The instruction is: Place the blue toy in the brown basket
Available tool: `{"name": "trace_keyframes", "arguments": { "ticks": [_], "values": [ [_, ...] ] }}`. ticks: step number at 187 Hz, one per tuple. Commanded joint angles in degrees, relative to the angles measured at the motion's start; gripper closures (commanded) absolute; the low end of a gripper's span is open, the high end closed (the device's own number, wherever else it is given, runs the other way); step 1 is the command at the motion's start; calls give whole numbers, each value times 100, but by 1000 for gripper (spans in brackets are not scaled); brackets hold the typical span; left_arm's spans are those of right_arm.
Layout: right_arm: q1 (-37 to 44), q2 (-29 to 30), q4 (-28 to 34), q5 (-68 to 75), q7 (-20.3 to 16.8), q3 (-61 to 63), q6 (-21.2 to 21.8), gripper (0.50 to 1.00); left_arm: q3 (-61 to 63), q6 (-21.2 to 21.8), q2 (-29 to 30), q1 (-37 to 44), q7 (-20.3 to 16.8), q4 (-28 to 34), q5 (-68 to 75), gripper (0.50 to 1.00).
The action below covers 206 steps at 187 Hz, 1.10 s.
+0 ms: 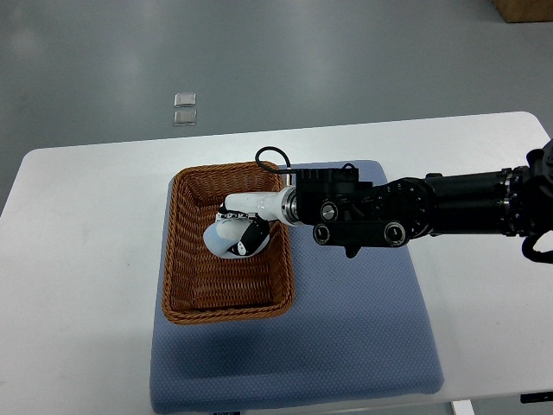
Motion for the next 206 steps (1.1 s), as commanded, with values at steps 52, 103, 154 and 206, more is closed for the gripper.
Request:
{"name": "trace_keyframes", "arguments": {
  "ticks": [52,103,154,206],
  "values": [
    [-163,0,-11,-6,202,7,-6,679,0,0,0,0,0,-5,0,500],
    [-39,0,-20,-6,343,112,82,644,9,0,0,0,0,39,-9,500],
    [180,0,-11,29,387,376,135,644,9,0,0,0,0,21,0,500],
    [268,-237,-11,100,474,1808,381,644,9,0,0,0,0,21,0,500]
  ]
}}
